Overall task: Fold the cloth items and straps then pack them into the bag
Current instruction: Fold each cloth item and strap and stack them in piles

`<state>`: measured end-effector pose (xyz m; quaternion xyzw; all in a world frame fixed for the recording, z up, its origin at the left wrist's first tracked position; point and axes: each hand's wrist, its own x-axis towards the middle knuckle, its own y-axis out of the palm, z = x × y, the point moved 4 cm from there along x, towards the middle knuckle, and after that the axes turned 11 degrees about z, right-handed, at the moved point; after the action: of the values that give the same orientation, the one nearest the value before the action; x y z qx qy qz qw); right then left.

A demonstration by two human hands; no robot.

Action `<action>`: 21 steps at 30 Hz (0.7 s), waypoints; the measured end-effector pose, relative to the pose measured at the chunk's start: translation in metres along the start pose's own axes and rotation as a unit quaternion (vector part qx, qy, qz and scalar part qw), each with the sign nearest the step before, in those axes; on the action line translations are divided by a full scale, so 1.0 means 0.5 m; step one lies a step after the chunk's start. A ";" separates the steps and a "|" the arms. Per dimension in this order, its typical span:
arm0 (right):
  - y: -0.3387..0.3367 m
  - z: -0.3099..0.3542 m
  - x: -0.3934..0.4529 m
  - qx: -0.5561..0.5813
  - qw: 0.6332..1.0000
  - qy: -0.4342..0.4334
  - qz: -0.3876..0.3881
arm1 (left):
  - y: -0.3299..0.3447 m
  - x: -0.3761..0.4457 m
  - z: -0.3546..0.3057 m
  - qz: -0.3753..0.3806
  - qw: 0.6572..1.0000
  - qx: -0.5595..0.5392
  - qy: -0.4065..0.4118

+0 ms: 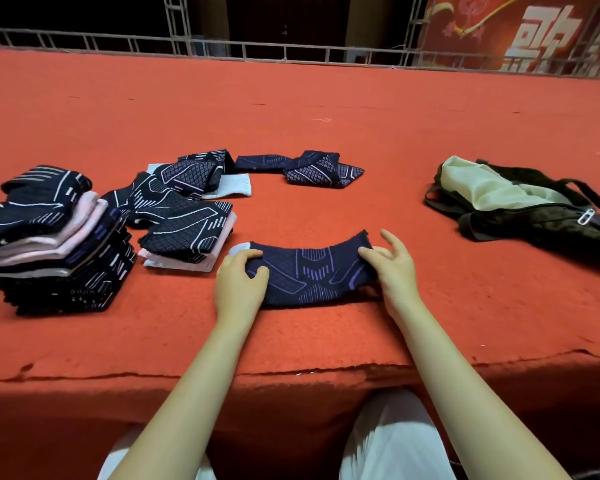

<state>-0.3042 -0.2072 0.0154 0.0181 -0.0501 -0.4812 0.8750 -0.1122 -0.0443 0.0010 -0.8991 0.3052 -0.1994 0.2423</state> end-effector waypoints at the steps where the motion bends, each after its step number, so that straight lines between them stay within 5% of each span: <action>1: 0.021 0.010 -0.009 0.011 0.999 -0.025 0.036 | -0.003 0.000 0.001 -0.014 1.000 -0.008 0.001; 4: 0.078 0.017 -0.044 -0.115 0.976 -0.116 0.144 | -0.012 -0.005 -0.002 -0.064 0.998 -0.022 0.016; 9: 0.132 -0.024 -0.070 -0.467 0.823 -0.224 0.232 | -0.016 -0.019 -0.032 -0.079 0.992 -0.006 0.097; 14: 0.113 -0.020 -0.062 -0.419 0.874 -0.154 0.191 | 0.000 -0.023 -0.042 -0.019 0.990 -0.009 0.141; 21: 0.110 -0.028 -0.055 -0.453 0.867 -0.131 0.161 | 0.025 -0.022 -0.049 0.068 0.991 0.098 0.066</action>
<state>-0.2713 -0.1546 0.0038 -0.4518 0.0573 -0.3019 0.8376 -0.1383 -0.0536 0.0115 -0.8332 0.3599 -0.2701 0.3214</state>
